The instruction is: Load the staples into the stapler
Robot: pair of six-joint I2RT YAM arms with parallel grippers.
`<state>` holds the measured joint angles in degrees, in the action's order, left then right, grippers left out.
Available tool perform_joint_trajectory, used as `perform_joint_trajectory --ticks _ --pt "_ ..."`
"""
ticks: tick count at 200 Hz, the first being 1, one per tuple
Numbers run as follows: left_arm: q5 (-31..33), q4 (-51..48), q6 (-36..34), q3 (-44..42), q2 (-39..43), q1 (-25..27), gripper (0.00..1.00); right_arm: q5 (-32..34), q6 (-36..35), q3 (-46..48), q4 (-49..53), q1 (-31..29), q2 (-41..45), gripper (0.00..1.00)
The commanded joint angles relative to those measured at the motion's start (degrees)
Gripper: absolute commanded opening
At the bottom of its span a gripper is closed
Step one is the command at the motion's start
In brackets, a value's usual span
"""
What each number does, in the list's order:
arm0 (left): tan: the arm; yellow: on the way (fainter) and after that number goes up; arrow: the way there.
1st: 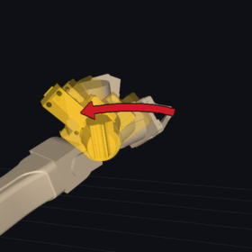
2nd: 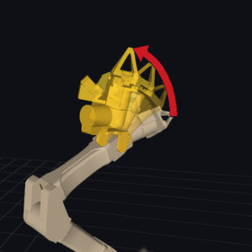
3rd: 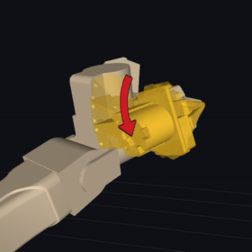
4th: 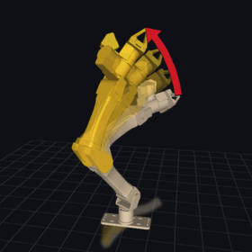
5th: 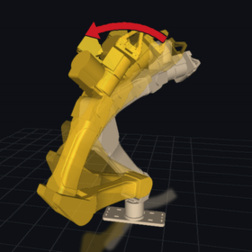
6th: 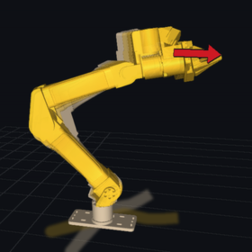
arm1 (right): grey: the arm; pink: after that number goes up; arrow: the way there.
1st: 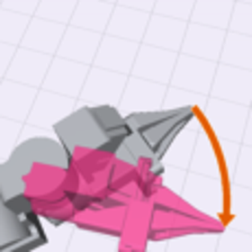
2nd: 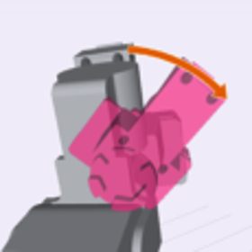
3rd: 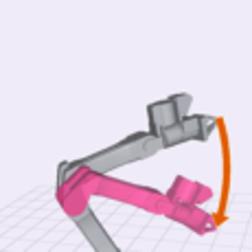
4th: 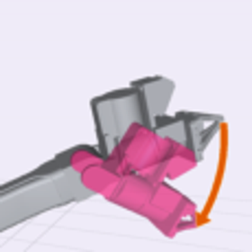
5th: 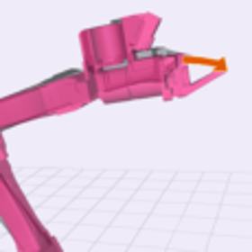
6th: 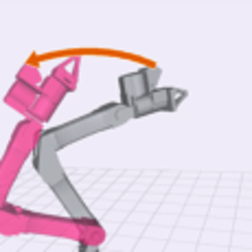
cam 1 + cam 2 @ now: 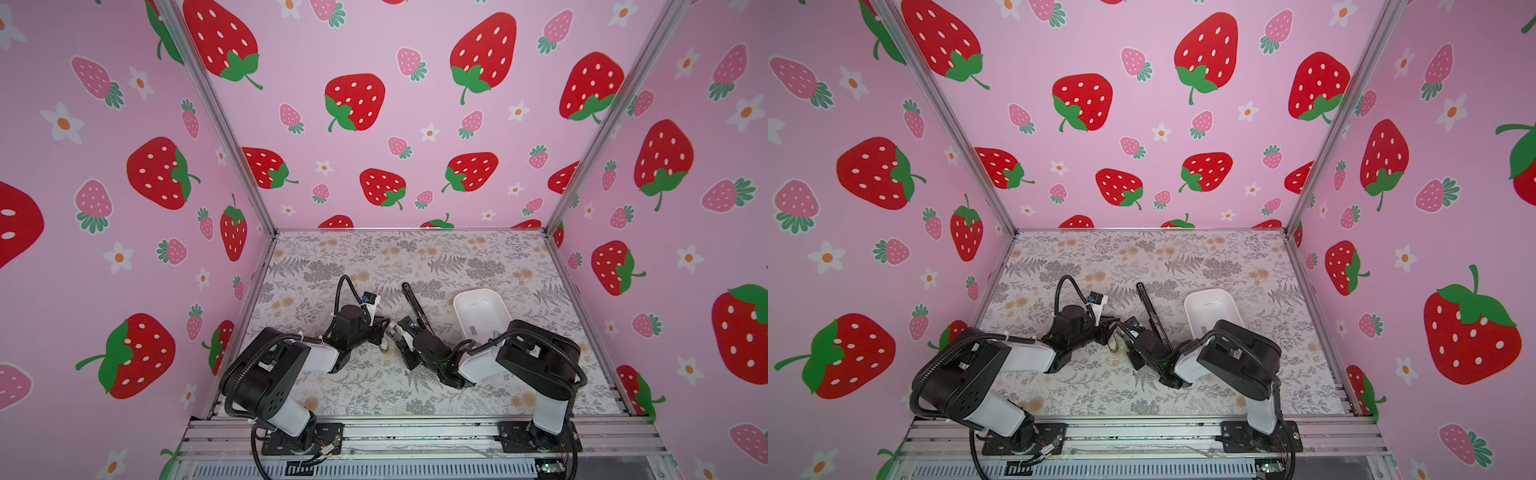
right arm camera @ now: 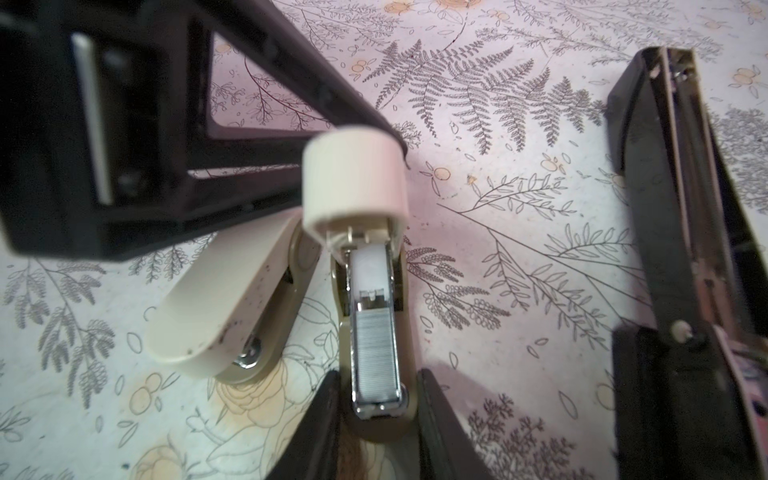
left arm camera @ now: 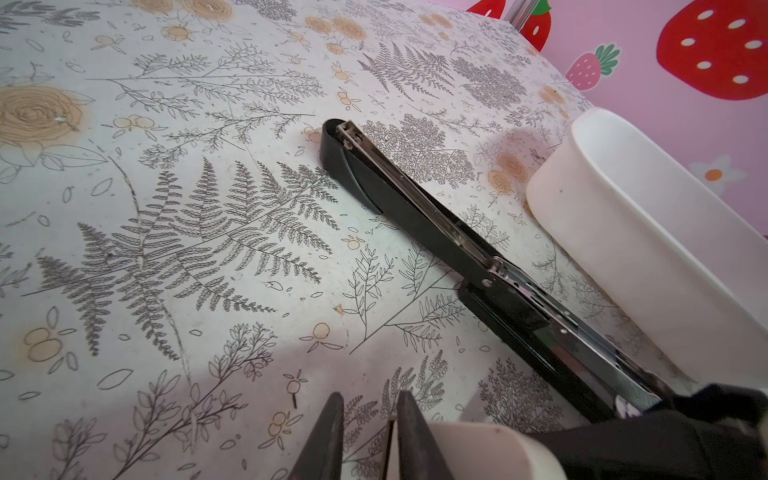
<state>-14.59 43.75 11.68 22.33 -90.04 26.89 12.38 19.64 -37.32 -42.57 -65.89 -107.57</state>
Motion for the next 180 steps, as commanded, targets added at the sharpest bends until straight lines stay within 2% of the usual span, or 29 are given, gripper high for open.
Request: perform_joint_trajectory --ticks 1,22,53,99,145,180 --pt "-2.0 4.76 -4.17 -1.12 1.05 1.52 0.27 -0.52 1.1 0.97 2.34 -0.03 -1.03 0.33" --pt "-0.23 3.7 -6.47 -0.97 1.02 2.96 0.26 -0.88 1.28 0.76 2.65 -0.03 -0.57 0.34" --pt "0.61 3.59 -7.45 -1.14 0.77 3.43 0.26 -0.61 1.79 0.92 3.48 -0.02 1.16 0.43" --pt "1.05 3.84 -8.6 -1.55 0.27 3.78 0.26 1.33 2.24 2.66 6.88 -0.07 8.88 0.49" --pt "0.54 4.48 -8.96 -2.01 0.41 3.96 0.25 0.88 4.41 2.74 11.0 -0.29 17.26 0.46" --pt "0.29 4.68 -9.4 -2.46 0.95 4.13 0.24 2.15 8.97 -0.25 13.86 -0.29 17.95 0.4"
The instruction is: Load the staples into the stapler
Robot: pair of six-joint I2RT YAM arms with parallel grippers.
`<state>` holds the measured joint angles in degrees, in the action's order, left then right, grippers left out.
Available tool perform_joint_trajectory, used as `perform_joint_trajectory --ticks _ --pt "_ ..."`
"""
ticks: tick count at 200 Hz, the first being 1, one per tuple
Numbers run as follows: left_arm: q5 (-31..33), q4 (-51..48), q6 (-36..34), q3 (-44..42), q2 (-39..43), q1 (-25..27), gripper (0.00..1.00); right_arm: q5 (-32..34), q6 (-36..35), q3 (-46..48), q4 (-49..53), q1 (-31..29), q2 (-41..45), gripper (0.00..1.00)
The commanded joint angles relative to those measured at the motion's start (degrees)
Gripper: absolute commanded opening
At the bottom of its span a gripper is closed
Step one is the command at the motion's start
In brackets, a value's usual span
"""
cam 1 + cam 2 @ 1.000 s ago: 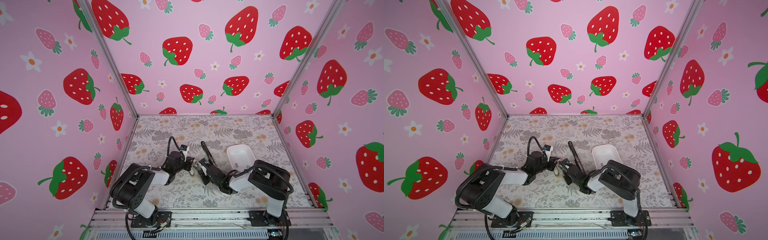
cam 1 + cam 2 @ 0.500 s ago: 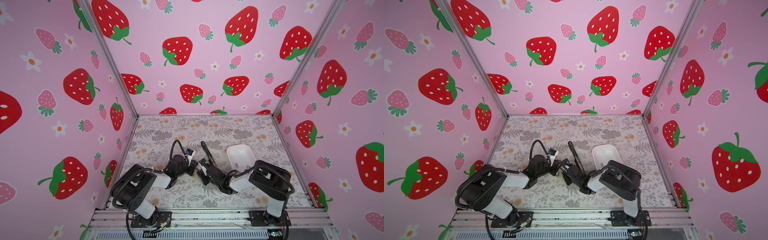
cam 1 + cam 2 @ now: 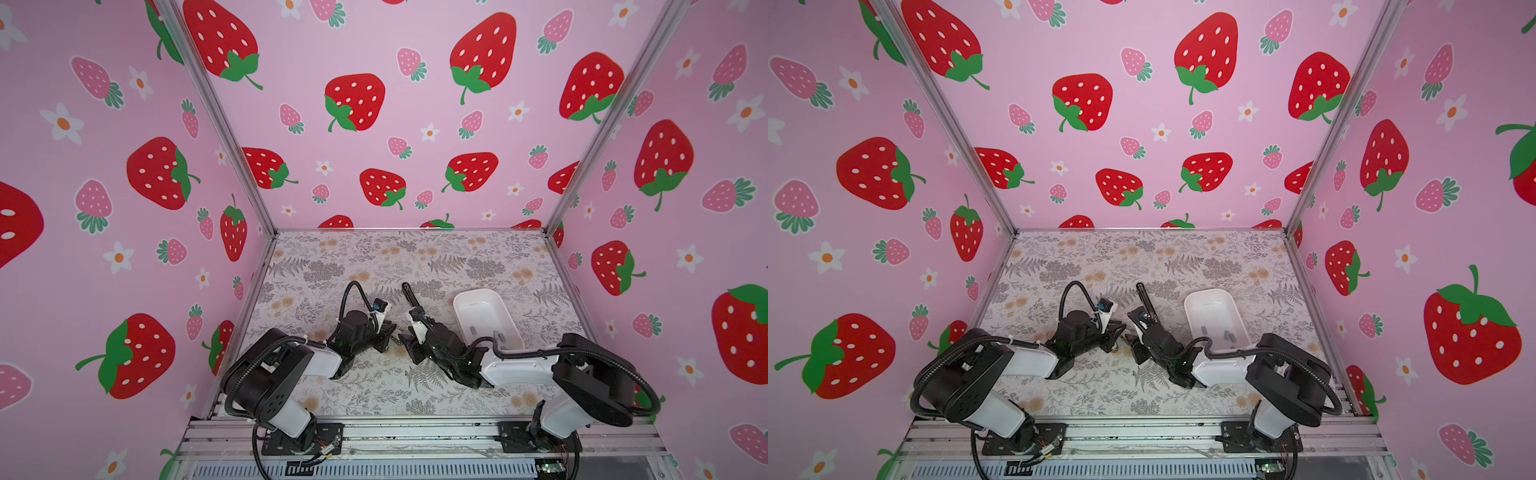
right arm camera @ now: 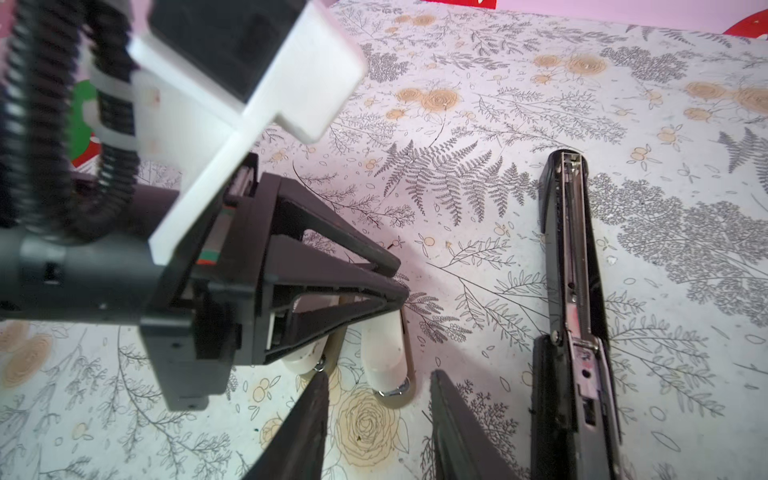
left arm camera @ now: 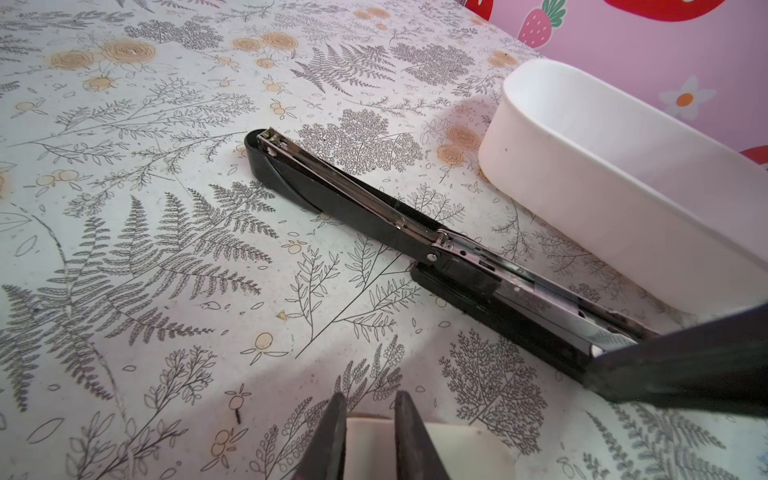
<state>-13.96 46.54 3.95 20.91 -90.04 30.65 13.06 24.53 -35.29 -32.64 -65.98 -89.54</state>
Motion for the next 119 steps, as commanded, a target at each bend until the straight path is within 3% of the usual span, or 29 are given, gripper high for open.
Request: perform_joint_trajectory --ticks 1,53,119 --pt "-0.36 1.93 -1.66 -1.0 0.98 0.37 0.24 1.48 4.28 -2.48 4.05 -0.2 -0.1 0.4" --pt "0.04 1.8 -2.38 -0.78 0.4 1.16 0.24 1.75 4.82 -9.54 7.07 -0.03 -5.94 0.37" --pt "1.04 1.86 -2.98 -0.69 -0.04 1.46 0.23 3.48 5.07 -8.22 4.4 -0.03 -9.28 0.27"
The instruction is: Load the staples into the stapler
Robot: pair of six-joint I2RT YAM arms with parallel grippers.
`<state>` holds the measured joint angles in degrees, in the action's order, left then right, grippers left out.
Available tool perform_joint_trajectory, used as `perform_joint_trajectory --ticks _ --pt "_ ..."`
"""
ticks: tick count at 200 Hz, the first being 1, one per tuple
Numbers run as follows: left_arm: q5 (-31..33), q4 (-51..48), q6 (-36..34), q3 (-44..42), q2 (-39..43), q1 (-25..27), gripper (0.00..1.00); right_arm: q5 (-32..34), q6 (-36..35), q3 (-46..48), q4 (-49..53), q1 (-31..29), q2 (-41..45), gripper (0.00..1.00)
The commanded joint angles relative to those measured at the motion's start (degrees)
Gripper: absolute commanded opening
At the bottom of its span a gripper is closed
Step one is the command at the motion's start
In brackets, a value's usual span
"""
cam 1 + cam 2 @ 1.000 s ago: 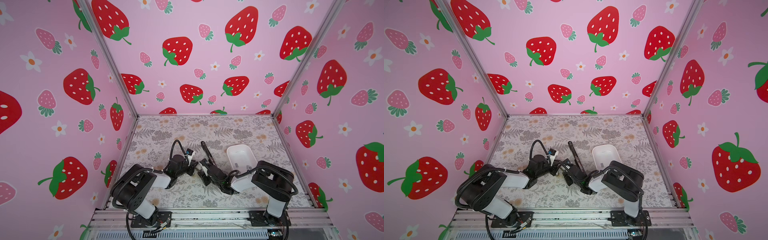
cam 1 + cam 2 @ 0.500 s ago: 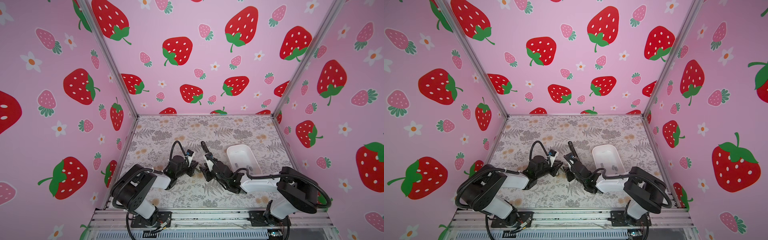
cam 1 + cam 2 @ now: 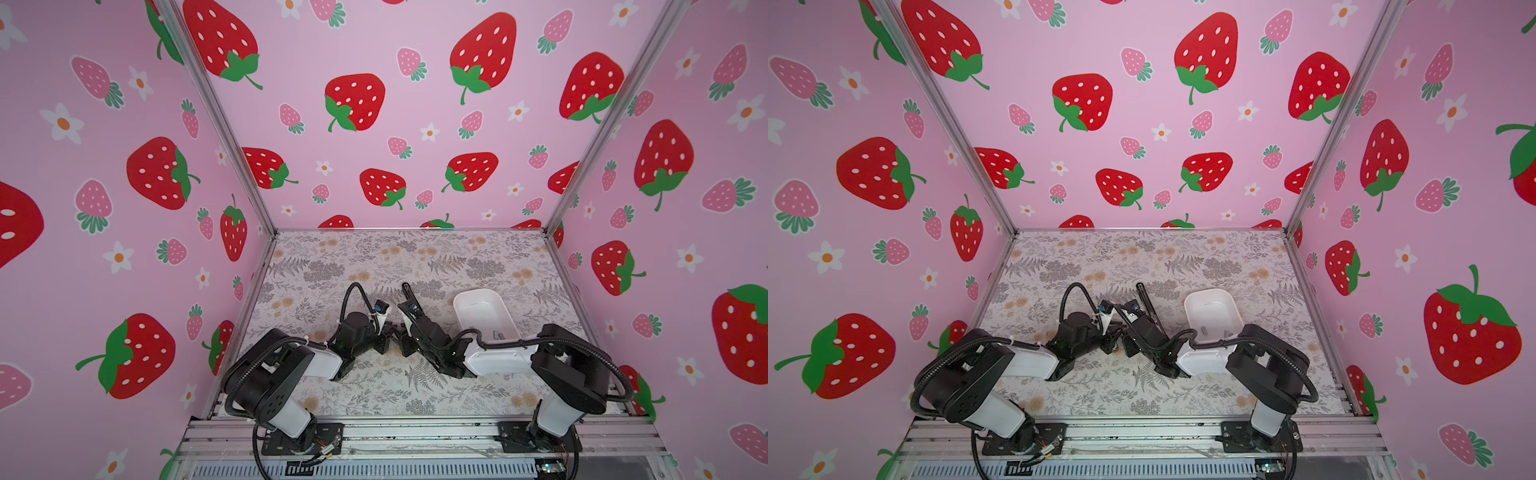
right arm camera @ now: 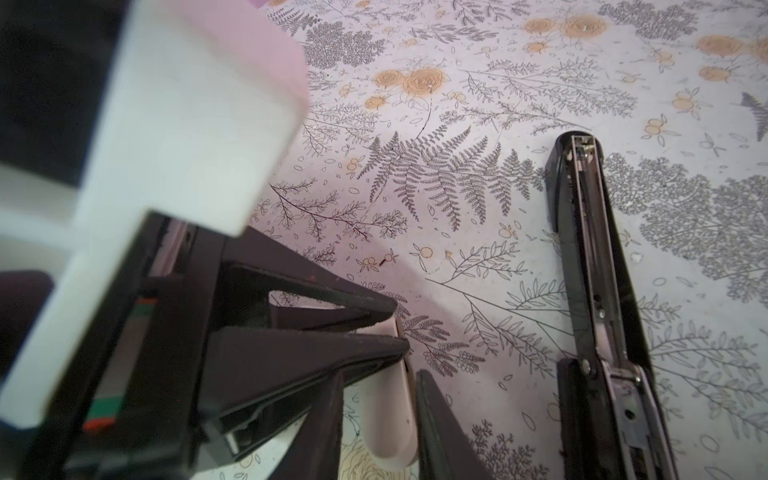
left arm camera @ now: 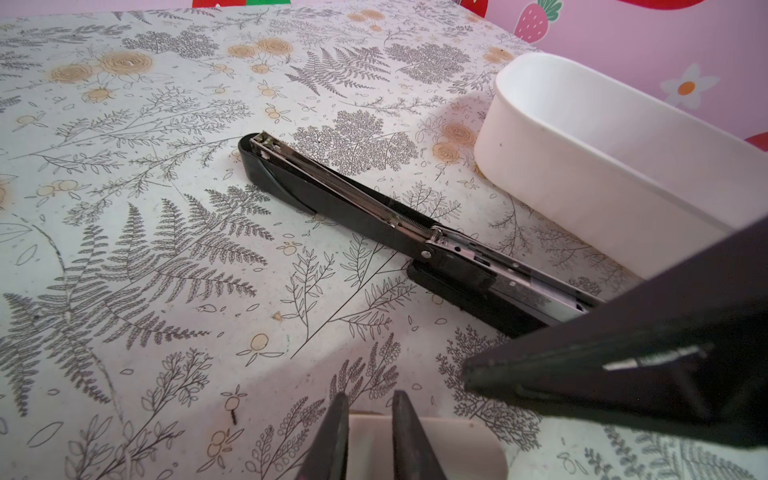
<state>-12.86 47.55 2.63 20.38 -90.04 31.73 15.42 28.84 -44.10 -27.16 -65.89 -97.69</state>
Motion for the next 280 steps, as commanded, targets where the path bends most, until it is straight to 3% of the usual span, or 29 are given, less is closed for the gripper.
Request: perform_joint_trajectory --ticks 1,280 --pt "-0.01 0.87 -1.67 -0.12 -0.04 0.42 0.23 1.11 0.73 0.59 -1.11 -0.12 -1.16 0.27" --pt "0.84 -0.22 -2.9 0.1 -0.23 1.41 0.2 1.98 2.09 5.73 -8.35 -0.12 -10.45 0.25"
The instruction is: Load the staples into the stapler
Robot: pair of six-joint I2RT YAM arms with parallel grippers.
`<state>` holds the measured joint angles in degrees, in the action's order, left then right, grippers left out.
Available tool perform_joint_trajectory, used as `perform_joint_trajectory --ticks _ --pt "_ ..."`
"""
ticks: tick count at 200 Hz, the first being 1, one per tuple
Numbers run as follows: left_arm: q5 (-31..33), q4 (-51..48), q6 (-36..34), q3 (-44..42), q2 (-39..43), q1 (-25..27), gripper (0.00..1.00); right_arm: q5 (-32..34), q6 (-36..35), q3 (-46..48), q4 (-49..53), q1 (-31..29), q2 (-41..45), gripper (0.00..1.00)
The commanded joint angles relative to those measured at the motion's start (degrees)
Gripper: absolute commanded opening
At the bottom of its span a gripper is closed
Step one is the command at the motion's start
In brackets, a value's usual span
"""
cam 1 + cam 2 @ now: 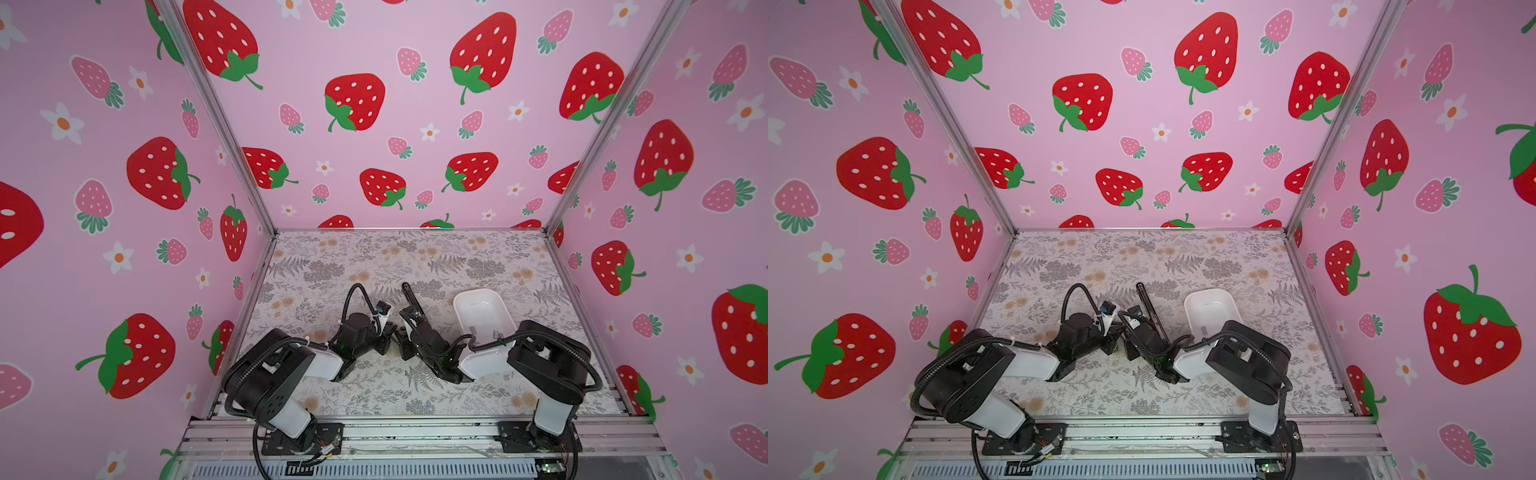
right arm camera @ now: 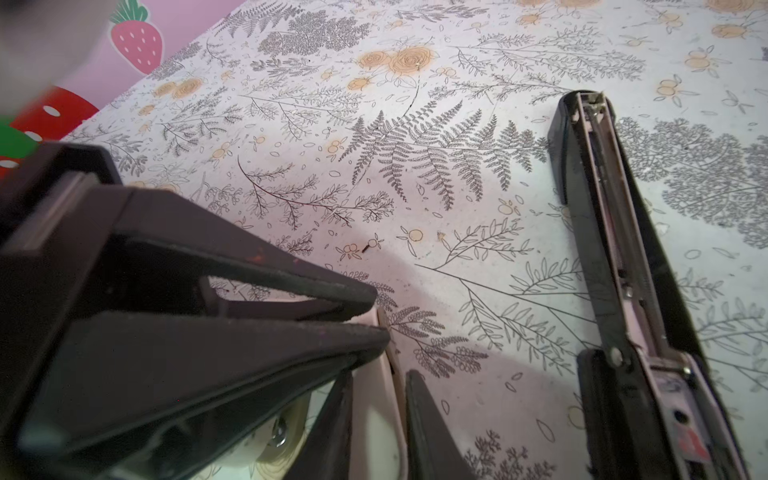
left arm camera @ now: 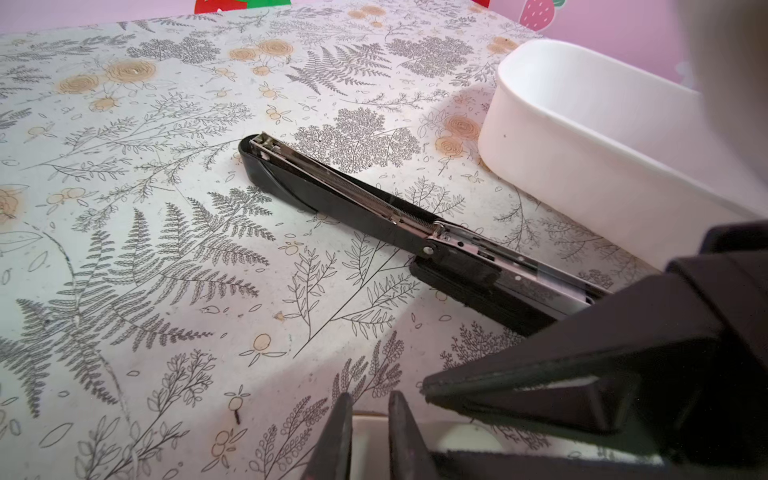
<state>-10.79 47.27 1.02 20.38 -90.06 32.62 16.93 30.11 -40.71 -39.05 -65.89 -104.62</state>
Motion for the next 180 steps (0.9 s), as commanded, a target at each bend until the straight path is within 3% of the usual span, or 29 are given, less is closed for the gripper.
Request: perform_joint_trajectory --ticks 1,122,180 --pt "-1.25 0.09 -1.28 0.1 -0.25 0.51 0.2 0.43 0.83 2.36 3.45 -0.07 -3.64 0.25" --pt "-1.08 -0.16 -1.42 0.54 -0.89 0.51 0.2 0.21 0.39 6.64 -7.28 -0.69 -8.0 0.24" --pt "-0.75 -0.16 -1.18 0.71 -0.9 0.49 0.2 -0.01 0.65 5.92 -7.45 -1.0 -7.75 0.24"
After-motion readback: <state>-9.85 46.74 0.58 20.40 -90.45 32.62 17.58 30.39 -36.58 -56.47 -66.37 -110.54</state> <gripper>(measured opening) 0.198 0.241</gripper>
